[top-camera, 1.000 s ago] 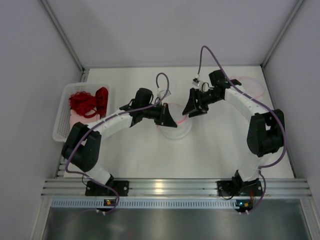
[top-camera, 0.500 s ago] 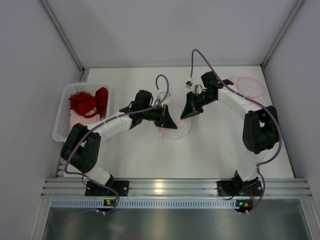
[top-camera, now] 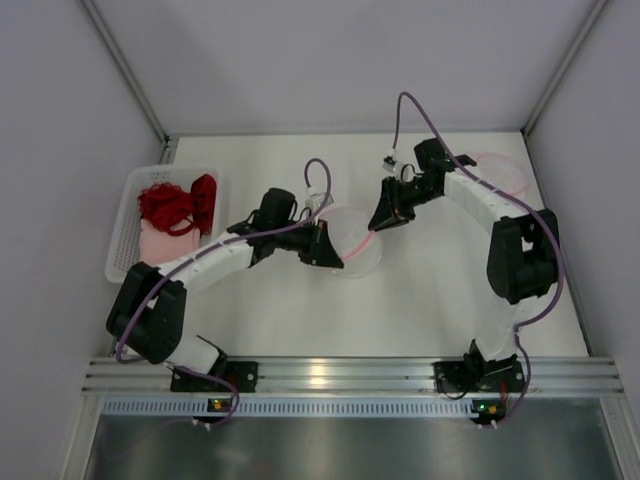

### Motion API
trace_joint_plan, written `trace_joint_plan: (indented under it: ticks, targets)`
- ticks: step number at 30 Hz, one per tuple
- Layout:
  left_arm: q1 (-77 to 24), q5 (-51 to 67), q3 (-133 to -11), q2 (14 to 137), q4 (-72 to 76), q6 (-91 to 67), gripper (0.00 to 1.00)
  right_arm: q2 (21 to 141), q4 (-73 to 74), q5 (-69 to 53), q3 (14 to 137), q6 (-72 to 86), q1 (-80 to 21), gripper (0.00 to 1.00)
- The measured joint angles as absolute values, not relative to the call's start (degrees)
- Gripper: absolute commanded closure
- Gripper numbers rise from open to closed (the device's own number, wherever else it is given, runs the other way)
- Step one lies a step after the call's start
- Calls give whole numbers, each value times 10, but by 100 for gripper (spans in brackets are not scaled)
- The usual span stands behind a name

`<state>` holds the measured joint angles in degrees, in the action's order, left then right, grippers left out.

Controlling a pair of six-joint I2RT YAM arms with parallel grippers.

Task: Place the bra in the laundry bag and zip it closed
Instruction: Zip the zipper on the laundry bag.

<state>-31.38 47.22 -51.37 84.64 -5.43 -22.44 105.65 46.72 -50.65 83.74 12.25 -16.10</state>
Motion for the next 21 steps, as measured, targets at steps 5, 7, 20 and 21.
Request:
trace_joint_plan:
  ticks: [5,7,20,21]
  targets:
    - [-311,473,-519,849,-76,-223,100,1056,473,-502,851,107,-158,40]
    - [-311,473,-529,854,-77,-224,100,1053,477,-500,852,100,-156,38]
    - [-316,481,-569,905,-47,-256,100,1001,482,-515,773,105,-198,37]
    - [-318,481,-571,905,-46,-256,100,1005,480,-517,774,107,-201,40]
